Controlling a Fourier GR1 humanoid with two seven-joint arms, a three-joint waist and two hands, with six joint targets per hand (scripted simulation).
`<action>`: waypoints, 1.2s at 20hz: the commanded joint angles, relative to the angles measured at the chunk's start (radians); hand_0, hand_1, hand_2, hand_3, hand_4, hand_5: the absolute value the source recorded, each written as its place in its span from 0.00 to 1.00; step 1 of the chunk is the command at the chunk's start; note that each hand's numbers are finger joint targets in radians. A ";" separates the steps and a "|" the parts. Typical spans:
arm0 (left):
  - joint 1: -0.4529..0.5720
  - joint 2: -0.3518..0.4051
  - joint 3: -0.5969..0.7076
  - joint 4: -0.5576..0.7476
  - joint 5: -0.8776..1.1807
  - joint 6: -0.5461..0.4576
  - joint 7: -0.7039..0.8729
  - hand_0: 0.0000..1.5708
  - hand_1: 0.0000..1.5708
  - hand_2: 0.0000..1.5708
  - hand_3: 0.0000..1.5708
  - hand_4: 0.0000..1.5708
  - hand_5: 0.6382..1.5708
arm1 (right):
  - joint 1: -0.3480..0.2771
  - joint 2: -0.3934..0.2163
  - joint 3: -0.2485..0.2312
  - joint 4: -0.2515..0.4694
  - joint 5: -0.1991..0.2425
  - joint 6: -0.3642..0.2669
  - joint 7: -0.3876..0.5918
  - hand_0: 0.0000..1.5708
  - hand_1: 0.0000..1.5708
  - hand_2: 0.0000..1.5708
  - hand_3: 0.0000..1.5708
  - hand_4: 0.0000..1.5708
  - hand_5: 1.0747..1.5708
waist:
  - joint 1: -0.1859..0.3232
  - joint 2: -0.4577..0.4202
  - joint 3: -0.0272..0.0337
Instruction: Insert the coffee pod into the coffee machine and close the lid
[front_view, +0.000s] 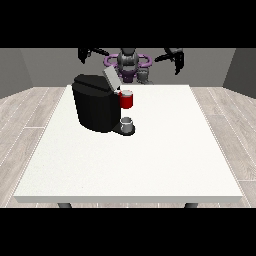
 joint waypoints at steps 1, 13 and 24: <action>0.058 -0.014 -0.063 -0.057 0.049 0.000 -0.019 0.00 0.00 0.00 0.00 0.27 1.00 | -0.094 -0.072 -0.018 0.006 0.017 0.026 0.029 0.00 0.00 0.00 0.00 0.15 1.00 | 0.039 0.029 0.0003; 0.119 -0.009 -0.141 -0.321 0.157 -0.012 0.070 0.00 0.00 0.00 0.00 0.23 1.00 | -0.295 -0.068 -0.144 0.094 -0.148 0.047 0.152 0.00 0.00 0.00 0.00 0.12 1.00 | 0.088 0.183 0.0004; 0.203 -0.002 -0.214 -0.610 0.224 -0.005 0.215 0.00 0.00 0.00 0.00 0.24 1.00 | -0.377 -0.067 -0.110 0.222 -0.126 0.036 0.125 0.00 0.00 0.00 0.00 0.00 1.00 | 0.092 0.265 0.0004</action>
